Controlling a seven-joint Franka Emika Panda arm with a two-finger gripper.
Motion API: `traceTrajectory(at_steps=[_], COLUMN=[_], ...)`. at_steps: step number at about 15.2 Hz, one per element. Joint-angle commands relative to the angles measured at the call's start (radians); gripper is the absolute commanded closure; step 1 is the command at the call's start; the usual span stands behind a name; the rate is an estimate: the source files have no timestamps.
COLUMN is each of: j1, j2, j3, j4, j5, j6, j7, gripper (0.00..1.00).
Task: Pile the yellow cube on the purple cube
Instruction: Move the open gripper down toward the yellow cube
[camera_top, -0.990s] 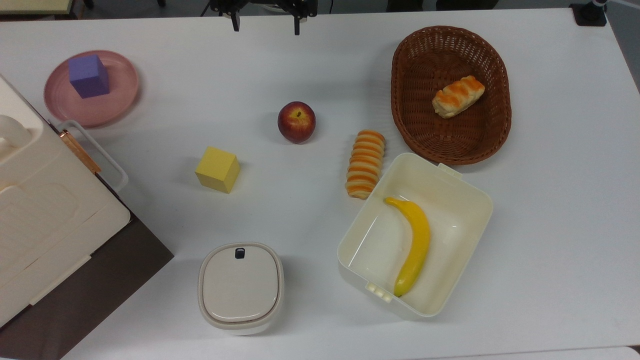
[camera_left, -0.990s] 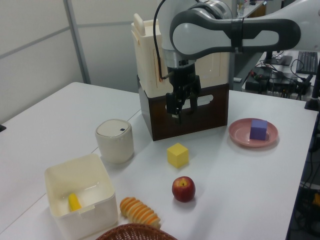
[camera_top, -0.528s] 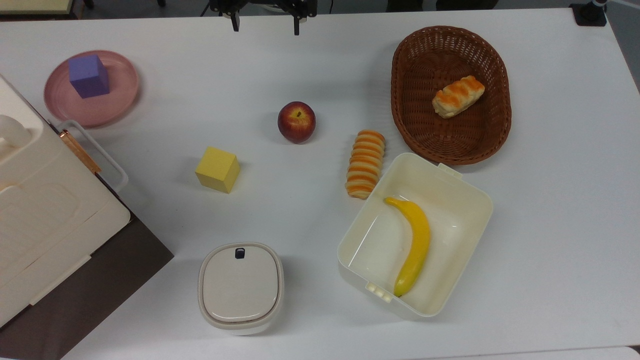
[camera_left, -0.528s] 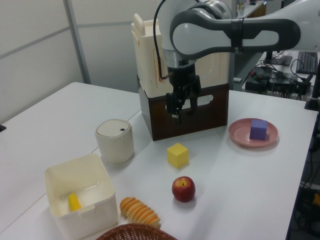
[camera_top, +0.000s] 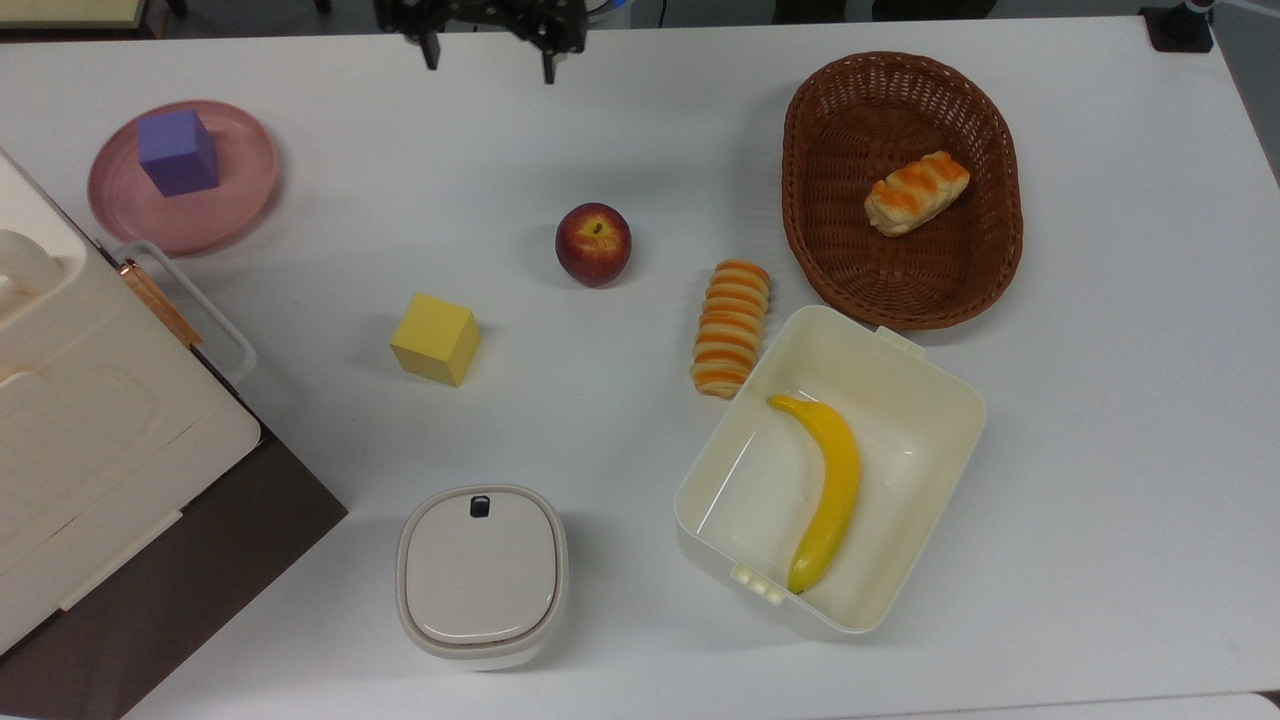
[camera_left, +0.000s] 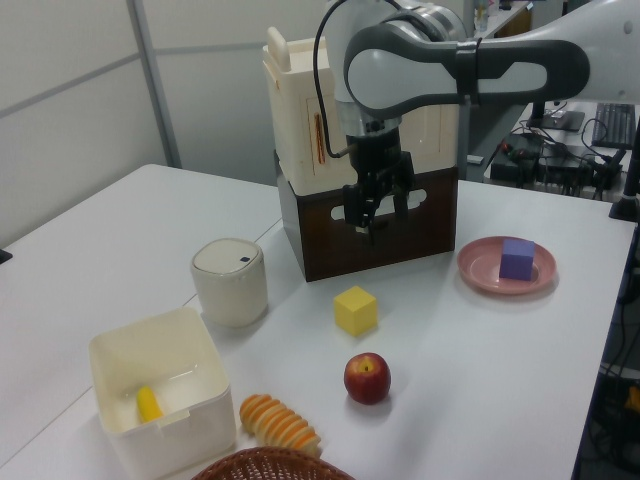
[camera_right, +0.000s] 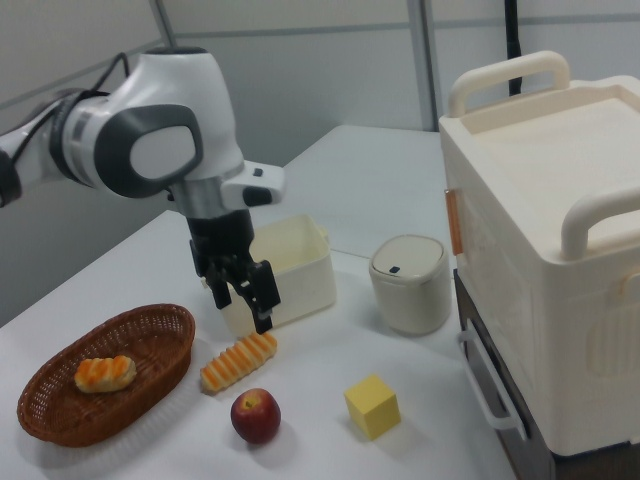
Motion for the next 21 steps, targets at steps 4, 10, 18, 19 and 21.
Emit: traceTrajectory(at_steps=[4, 10, 18, 19, 21], j1=[0.013, 0.005, 0.005, 0.005, 0.005], j2=[0.035, 0.041, 0.072, 0.077, 0.098], j3=[-0.002, -0.005, -0.013, -0.013, -0.013], j4=[0.007, 0.007, 0.007, 0.004, 0.001], j5=[0.016, 0.010, -0.010, -0.007, 0.000], j6=[0.001, 0.005, 0.068, 0.124, 0.169], j7=[0.010, 0.005, -0.021, -0.018, -0.013], gripper=[0.00, 0.00, 0.00, 0.00, 0.00])
